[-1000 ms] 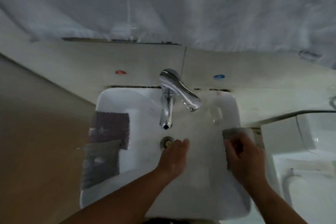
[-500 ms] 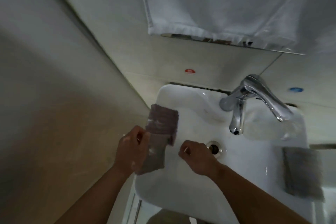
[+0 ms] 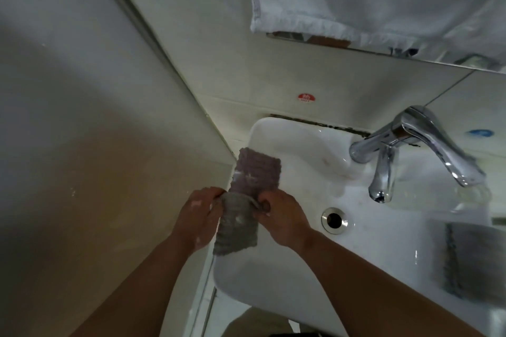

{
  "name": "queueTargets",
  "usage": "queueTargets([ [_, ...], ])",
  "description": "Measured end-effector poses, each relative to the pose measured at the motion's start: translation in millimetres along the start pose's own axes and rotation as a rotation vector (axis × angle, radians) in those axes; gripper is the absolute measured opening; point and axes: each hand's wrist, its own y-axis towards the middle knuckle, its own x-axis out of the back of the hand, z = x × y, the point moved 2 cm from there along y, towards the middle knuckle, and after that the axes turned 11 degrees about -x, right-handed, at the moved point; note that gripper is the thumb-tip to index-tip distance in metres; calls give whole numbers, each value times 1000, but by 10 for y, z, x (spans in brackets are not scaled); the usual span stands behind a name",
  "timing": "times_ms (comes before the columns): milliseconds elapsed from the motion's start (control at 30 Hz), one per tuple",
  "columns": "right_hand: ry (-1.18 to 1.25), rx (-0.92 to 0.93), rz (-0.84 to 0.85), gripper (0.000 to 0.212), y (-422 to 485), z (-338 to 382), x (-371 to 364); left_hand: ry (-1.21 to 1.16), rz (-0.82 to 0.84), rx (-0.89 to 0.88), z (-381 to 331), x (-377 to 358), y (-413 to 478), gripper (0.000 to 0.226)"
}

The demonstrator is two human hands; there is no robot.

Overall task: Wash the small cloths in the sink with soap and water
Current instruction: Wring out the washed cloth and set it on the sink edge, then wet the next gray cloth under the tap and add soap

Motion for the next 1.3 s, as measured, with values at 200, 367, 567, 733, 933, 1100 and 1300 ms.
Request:
queueTargets([
  [200,135,-41,117,11,-113,-78,106,-5,-49,67,13,231,-76,19],
  [367,485,-124,185,18,-290,-268,140,-112,-46,86,-71,374,-163,33],
  [567,650,-145,125,16,-632,-509,381,-266,151,27,-389,451,-193,23],
  [733,686,-170,61,30,-912,-897,644,-426,365,4,-734,255,-91,29],
  [933,579,-216,81,59,-1204,-1520,771,-310,649,-107,-968,-342,103,50],
  [1100,319,-238,51,77,-1204,-1845,654,-36,776,-265,-1123,-951,331,71],
  [1300,175,-281,-47,82,-966,-1951,641,117,469,-268,-1212,-1247,552,63],
])
